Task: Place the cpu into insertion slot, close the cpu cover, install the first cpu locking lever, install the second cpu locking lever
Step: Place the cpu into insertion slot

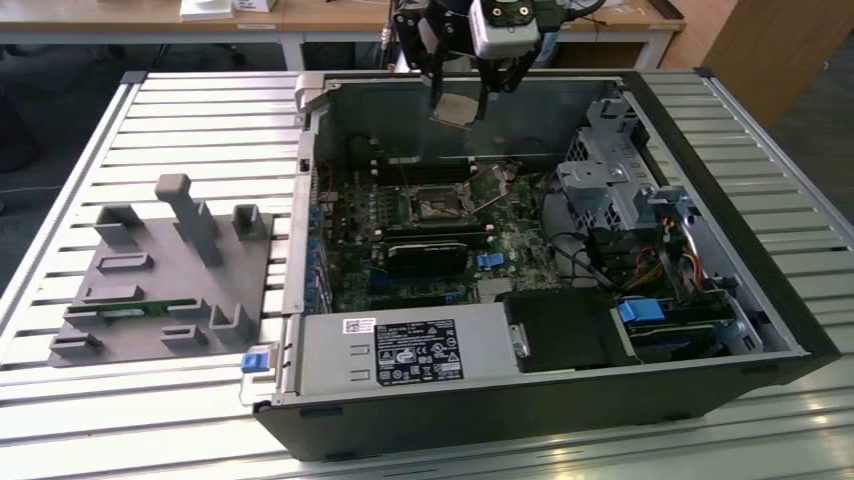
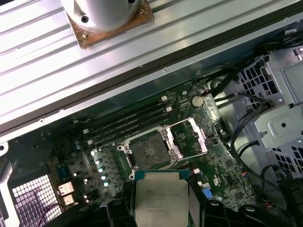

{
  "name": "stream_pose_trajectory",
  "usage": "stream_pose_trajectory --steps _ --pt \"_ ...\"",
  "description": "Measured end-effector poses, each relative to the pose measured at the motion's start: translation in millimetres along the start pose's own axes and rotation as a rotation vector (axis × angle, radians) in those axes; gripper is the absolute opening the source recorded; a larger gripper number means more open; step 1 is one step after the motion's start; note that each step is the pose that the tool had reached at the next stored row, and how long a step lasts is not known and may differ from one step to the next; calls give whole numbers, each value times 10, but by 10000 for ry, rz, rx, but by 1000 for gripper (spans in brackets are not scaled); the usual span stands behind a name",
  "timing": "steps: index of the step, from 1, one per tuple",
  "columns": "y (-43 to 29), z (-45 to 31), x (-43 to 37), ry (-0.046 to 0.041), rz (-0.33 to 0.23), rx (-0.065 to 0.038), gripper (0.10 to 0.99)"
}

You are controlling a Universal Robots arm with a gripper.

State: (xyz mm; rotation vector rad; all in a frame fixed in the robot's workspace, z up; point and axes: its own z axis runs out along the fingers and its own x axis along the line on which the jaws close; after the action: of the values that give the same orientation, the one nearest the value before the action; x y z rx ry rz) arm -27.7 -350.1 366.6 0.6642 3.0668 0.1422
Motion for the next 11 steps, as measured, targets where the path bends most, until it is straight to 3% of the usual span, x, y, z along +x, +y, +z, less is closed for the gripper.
stream_pose_trajectory --steps 11 --pt "0 2 0 -39 441 -9 541"
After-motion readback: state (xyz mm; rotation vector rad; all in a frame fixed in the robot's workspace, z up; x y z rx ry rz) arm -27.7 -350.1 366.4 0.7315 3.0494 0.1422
